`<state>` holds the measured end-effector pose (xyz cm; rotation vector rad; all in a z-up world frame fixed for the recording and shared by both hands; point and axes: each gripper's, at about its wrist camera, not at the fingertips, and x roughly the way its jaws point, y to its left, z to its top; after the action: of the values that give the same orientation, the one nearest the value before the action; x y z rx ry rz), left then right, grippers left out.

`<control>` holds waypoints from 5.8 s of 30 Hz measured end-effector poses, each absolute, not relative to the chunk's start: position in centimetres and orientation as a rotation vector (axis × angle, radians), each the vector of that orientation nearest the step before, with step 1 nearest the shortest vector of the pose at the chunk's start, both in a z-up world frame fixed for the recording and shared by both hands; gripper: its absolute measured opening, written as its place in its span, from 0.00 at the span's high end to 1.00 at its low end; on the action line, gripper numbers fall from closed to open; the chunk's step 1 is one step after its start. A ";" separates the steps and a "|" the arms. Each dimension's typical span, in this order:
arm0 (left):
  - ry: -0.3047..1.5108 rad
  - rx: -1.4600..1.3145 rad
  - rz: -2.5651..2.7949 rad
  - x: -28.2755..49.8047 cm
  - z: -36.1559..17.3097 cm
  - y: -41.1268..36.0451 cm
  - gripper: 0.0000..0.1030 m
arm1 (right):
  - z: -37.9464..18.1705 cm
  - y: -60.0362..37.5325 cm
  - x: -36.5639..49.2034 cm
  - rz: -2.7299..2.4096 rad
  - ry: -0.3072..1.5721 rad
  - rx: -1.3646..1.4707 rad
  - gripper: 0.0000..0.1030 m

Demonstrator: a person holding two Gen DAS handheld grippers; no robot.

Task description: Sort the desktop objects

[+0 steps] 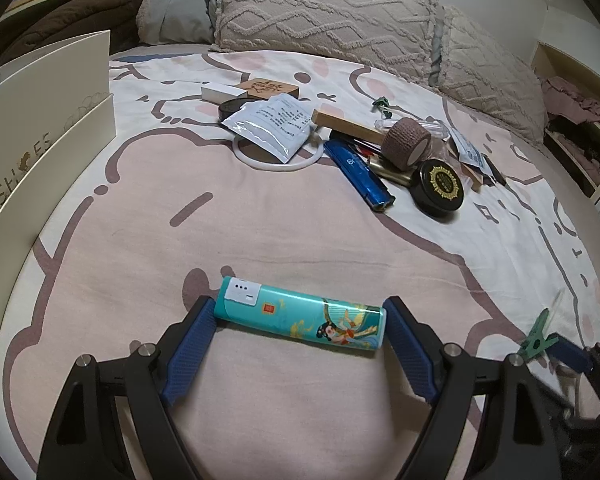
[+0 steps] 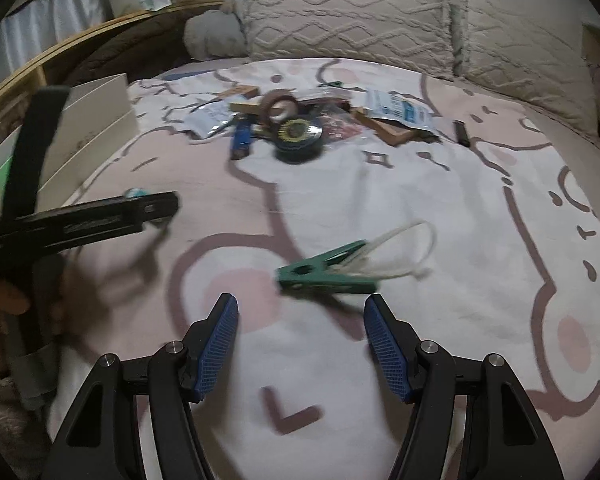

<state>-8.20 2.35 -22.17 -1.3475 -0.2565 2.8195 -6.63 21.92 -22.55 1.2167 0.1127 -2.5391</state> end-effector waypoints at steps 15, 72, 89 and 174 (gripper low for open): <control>-0.212 -1.354 2.834 -8.3 -22.6 2.7 0.18 | -22.4 19.8 -7.1 -2.751 0.281 1.241 0.09; -0.310 -1.099 2.870 -6.1 -18.6 1.8 0.19 | -21.7 21.2 -5.0 -2.784 0.092 1.042 0.48; -0.261 -0.819 2.977 -3.6 -12.8 0.4 0.19 | -16.8 20.6 -4.7 -2.805 0.025 0.911 0.48; -0.732 -0.789 3.569 2.8 -7.8 -28.0 0.09 | -5.0 -12.8 -13.4 -2.218 0.066 0.812 0.48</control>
<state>2.84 -27.96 -7.83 -0.7891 -0.7324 3.5695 -13.42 -12.78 -5.01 0.8118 0.0661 -2.2175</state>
